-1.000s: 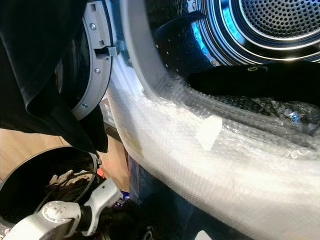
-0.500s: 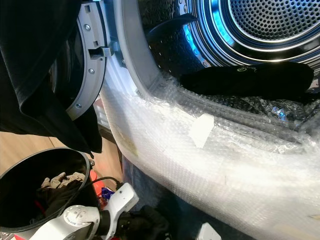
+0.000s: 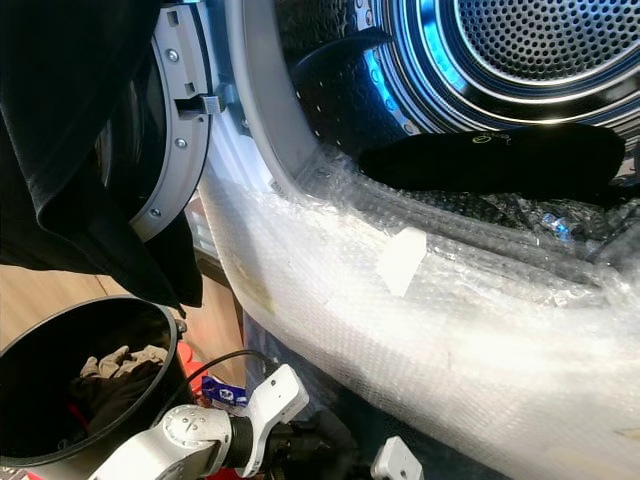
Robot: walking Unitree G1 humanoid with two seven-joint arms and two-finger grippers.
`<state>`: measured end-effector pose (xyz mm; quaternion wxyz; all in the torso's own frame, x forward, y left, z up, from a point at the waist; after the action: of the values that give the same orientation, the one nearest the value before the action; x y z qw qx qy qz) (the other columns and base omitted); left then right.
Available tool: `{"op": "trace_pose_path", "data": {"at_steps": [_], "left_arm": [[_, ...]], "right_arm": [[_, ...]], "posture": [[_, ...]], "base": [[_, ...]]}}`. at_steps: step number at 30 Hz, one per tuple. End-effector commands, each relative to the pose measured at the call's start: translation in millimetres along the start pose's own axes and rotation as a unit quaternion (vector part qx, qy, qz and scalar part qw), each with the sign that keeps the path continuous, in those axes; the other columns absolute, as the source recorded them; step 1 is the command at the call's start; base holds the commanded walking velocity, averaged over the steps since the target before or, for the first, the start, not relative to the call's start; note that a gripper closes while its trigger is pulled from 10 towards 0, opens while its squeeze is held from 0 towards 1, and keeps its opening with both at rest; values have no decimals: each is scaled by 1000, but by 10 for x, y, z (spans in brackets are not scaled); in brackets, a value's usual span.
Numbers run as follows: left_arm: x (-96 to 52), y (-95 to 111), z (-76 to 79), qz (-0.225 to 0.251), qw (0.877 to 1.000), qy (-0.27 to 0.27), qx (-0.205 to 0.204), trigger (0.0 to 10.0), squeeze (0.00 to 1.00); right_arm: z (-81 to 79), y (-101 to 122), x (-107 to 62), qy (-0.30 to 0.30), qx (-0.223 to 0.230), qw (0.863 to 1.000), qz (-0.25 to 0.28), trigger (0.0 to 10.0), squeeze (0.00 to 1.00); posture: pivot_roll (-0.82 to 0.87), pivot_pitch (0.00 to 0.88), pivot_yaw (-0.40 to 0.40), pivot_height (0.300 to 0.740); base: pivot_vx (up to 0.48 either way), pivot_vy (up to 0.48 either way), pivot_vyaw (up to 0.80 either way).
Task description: Clothes washing
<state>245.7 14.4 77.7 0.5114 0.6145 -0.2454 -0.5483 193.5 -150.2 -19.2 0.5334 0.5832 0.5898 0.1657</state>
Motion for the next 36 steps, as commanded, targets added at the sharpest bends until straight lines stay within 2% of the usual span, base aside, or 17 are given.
{"op": "trace_pose_path", "data": {"at_steps": [1, 5, 9, 17, 19, 21, 24, 26, 30, 31, 32, 34, 35, 36], "left_arm": [[41, 105, -22, 13, 1000, 0, 22, 0, 0], [113, 187, -30, 26, 999, -1, 24, 0, 0], [133, 202, -24, 29, 999, -2, 26, 0, 0], [146, 202, -32, 30, 999, -3, 27, 0, 0], [136, 192, -8, 33, 999, -2, 27, 0, 0], [131, 190, 0, 35, 999, -1, 28, 0, 0], [139, 193, -5, 35, 999, -1, 29, 0, 0], [161, 218, 3, 38, 999, -1, 31, 0, 0], [183, 237, 21, 42, 999, -3, 31, 0, 0], [186, 239, 30, 43, 999, -4, 31, 0, 0], [187, 241, 34, 43, 999, -4, 31, 0, 0], [187, 247, 40, 45, 998, -4, 31, 0, 0], [183, 251, 38, 46, 998, -4, 31, 0, 0], [181, 253, 36, 46, 998, -4, 31, 0, 0]], "right_arm": [[-21, 57, 14, 8, -9, 1000, 4, 10000, 1000], [2, 109, 64, -10, -13, 1000, 10, 10000, 1000], [101, 183, 114, -60, -9, 998, 32, 10000, 1000], [112, 201, 118, -70, -4, 997, 35, 10000, 1000], [130, 283, 192, -83, 48, 992, 78, 10000, 1000], [132, 303, 224, -87, 77, 989, 95, 10000, 1000], [135, 280, 228, -93, 89, 987, 97, 10000, 1000], [160, 320, 252, -108, 109, 981, 116, 10000, 1000], [183, 345, 282, -120, 118, 978, 125, 10000, 1000], [166, 333, 304, -118, 120, 978, 123, 10000, 639], [159, 322, 316, -119, 117, 979, 120, 10000, 0], [156, 287, 337, -122, 115, 980, 110, 9608, 0], [167, 275, 343, -129, 111, 980, 107, 3843, 0], [176, 269, 347, -134, 108, 980, 105, 3843, 0]], "posture": [[-41, 0, -17, 740], [-50, 0, -19, 740], [-50, 0, -19, 740], [-50, 0, -19, 740], [-49, 0, -24, 740], [-47, 0, -24, 740], [-48, 0, -25, 740], [-51, 0, -25, 740], [-51, 0, -25, 740], [-49, 0, -23, 740], [-49, 0, -23, 740], [-49, 0, -23, 740], [-42, 0, -23, 740], [-42, 0, -23, 740]], "base": [[0, 0, 0], [0, 0, 0], [0, 0, 0], [0, 0, 0], [0, 0, 0], [0, 0, 0], [0, 0, 0], [0, 0, 0], [0, 0, 0], [0, 0, 0], [0, 0, 0], [0, 0, 0], [0, 0, 0], [0, 0, 0]]}}
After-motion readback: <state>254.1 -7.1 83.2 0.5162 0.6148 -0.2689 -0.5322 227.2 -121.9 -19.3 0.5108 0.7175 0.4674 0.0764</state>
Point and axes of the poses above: a point about 5 cm out from each wrist's last joint towards the gripper, its own x axis pointing out of the wrist towards the gripper, its own y axis along the axis of the wrist's last joint, z = x × y, the point moved 3 cm from there along x, pointing out of the wrist towards the gripper, and after that the axes turned 3 degrees about x, right-handed, at the moved point
